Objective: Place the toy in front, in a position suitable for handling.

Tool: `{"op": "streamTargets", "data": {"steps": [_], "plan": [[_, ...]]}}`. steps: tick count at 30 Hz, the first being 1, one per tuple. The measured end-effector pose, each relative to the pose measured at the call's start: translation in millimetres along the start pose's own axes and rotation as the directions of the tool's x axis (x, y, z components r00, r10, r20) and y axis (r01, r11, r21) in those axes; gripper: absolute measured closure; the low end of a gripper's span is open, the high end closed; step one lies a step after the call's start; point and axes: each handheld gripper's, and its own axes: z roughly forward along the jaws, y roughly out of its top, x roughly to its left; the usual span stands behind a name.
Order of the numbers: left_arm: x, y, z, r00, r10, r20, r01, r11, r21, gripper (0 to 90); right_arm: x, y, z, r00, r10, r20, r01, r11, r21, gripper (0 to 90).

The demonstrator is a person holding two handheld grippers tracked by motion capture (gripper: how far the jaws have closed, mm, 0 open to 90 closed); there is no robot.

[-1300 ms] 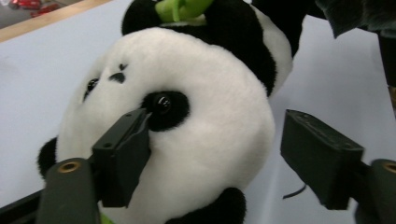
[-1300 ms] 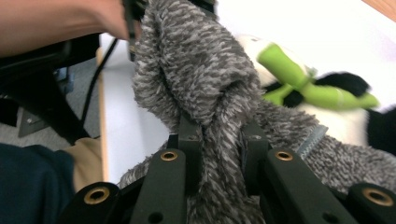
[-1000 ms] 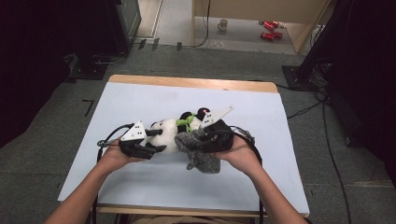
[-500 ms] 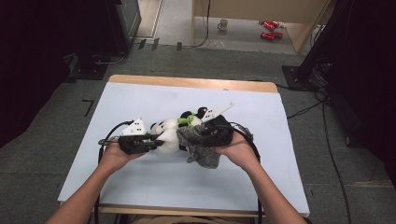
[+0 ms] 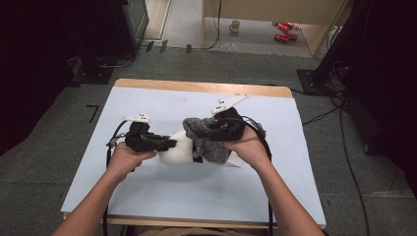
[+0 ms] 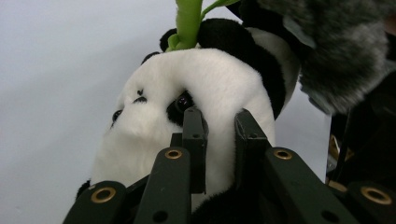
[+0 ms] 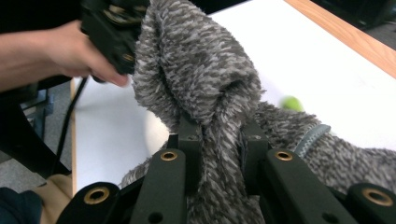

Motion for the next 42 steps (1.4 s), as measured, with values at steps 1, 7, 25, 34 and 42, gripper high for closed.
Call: {"op": "streamTargets", "data": {"steps": [1,7,25,34,42], "plan": [[1.4,0.8,0.8,0.9999,-0.013,0.001,0.013,0.9999,0.002,78.4,2.0,2.8,3.3,1.0000,-0.004,-0.005,0.004,1.000,0.000,77.2],[8.4,6.4,0.1,0.9988,-0.048,-0.007,0.048,0.9988,0.008,77.8,11.3,15.7,26.5,0.9995,-0.024,-0.020,0.025,0.999,0.024,77.2],[7.9,6.9,0.1,0.9975,-0.007,-0.070,0.008,0.9999,0.014,77.5,10.7,8.3,57.9,0.9950,-0.082,0.057,0.073,0.986,0.148,77.3],[9.0,8.3,1.1,0.9965,-0.001,-0.083,0.002,0.9999,0.013,77.4,-0.6,-1.5,39.3,0.9952,-0.063,0.075,0.051,0.987,0.149,77.5],[12.0,8.6,0.8,0.9968,-0.013,-0.079,0.013,0.9999,0.008,77.4,-14.6,-13.4,4.0,0.9917,-0.027,0.126,0.013,0.993,0.115,77.6]]}}
